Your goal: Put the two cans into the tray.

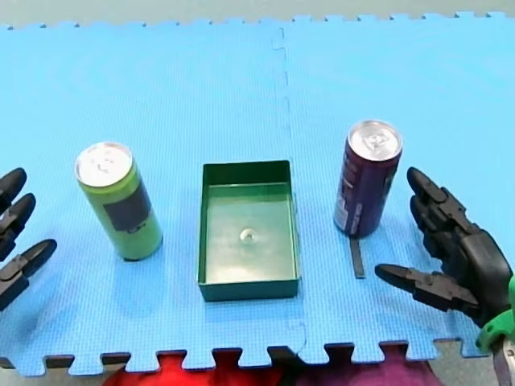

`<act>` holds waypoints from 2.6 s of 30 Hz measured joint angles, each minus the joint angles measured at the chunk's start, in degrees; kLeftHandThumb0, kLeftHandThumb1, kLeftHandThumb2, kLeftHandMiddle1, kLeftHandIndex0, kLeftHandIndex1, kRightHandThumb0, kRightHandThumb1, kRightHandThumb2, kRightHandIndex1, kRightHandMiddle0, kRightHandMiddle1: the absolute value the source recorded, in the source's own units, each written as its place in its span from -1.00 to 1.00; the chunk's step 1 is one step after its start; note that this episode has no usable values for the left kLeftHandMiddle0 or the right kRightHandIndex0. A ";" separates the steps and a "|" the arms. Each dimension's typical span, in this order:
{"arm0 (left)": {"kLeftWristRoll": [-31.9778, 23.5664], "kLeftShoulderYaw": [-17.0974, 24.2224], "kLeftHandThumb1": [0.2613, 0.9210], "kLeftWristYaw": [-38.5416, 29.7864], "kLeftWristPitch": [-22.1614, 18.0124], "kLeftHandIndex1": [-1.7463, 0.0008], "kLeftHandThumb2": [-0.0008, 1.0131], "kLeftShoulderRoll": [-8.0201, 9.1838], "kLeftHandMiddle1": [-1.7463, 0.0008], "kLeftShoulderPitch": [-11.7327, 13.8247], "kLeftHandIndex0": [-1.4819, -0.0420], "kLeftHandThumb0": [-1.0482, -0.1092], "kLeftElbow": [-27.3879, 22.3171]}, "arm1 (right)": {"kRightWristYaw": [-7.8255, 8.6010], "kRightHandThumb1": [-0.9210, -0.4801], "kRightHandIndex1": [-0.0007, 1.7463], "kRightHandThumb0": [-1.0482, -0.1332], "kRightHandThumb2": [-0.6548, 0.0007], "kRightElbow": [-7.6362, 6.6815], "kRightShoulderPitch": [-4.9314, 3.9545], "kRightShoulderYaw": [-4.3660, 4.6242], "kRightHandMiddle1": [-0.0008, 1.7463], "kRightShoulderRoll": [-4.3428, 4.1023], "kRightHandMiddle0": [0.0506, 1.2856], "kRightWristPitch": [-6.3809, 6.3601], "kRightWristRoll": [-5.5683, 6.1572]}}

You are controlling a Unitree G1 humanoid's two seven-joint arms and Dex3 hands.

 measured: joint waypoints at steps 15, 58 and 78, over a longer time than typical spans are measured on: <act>-0.01 0.03 0.88 -0.22 -0.10 1.00 -1.00 0.06 1.00 -0.29 0.37 -1.00 0.88 | 4.29 -0.21 -0.98 -1.00 0.97 0.82 -0.86 -1.63 -0.99 0.27 -0.88 1.08 2.78; -2.34 1.98 0.76 -5.18 -0.29 1.00 -1.00 1.74 1.00 -3.41 0.38 -1.00 6.26 | -3.25 0.37 -0.99 -0.85 1.00 9.25 -9.20 -1.82 -1.00 -1.77 -0.91 2.38 -2.76; -3.60 3.41 0.62 -7.99 -0.62 1.00 -1.00 2.01 1.00 -4.32 0.39 -1.00 8.75 | -3.02 0.44 -0.99 -0.79 1.00 9.47 -11.40 -1.85 -1.00 -0.98 -0.91 4.58 -3.04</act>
